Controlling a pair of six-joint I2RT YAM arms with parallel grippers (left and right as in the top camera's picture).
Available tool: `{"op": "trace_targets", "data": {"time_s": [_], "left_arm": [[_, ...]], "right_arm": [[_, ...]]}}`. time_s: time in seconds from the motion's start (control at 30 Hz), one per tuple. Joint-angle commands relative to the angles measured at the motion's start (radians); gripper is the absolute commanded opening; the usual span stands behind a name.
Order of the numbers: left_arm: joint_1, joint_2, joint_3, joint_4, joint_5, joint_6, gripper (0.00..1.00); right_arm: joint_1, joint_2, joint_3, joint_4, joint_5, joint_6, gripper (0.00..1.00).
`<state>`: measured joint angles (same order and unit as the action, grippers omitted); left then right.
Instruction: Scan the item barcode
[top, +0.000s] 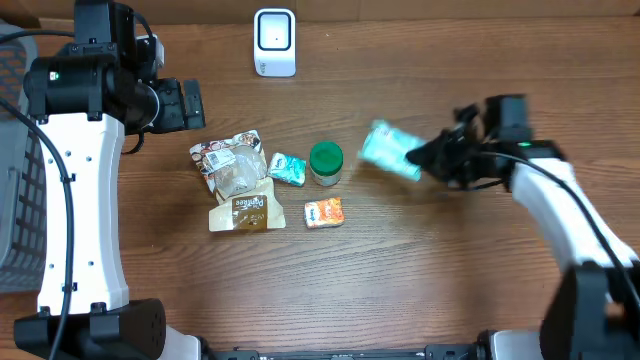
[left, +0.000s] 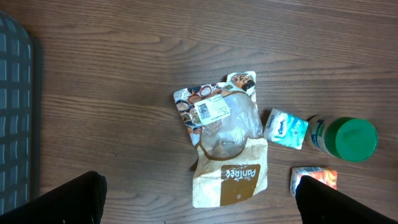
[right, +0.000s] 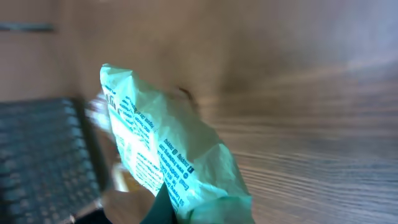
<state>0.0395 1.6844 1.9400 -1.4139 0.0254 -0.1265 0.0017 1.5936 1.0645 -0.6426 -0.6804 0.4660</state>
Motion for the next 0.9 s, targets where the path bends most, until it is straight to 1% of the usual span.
{"op": "trace_targets", "data": {"time_s": [0.0, 0.13, 0.3, 0.43, 0.63, 0.73, 0.77, 0.8, 0.87], "left_arm": [[0.000, 0.003, 0.013, 0.001, -0.003, 0.018, 0.99], [0.000, 0.003, 0.013, 0.001, -0.003, 0.018, 0.99], [0.000, 0.003, 0.013, 0.001, -0.003, 0.018, 1.00], [0.000, 0.003, 0.013, 0.001, -0.003, 0.018, 1.00], [0.000, 0.003, 0.013, 0.001, -0.003, 0.018, 0.99], [0.000, 0.003, 0.013, 0.001, -0.003, 0.018, 0.99], [0.000, 0.003, 0.013, 0.001, -0.003, 0.018, 1.00], [0.000, 0.003, 0.013, 0.001, -0.003, 0.018, 1.00], [0.000, 0.003, 0.013, 0.001, -0.003, 0.018, 1.00]], "right_arm": [[-0.023, -0.116, 0.093, -0.053, -0.104, -0.042, 0.04], [-0.006, -0.146, 0.206, -0.169, -0.176, -0.084, 0.04], [0.035, -0.146, 0.425, -0.359, -0.174, -0.154, 0.04], [0.096, -0.146, 0.578, -0.463, -0.099, -0.161, 0.04], [0.200, -0.129, 0.710, -0.538, -0.012, -0.137, 0.04], [0.248, -0.065, 0.827, -0.620, 0.122, -0.123, 0.04], [0.267, -0.021, 0.903, -0.671, 0.163, -0.127, 0.04], [0.291, 0.063, 1.044, -0.756, 0.225, -0.146, 0.04], [0.313, 0.166, 1.209, -0.841, 0.293, -0.161, 0.04]]}}
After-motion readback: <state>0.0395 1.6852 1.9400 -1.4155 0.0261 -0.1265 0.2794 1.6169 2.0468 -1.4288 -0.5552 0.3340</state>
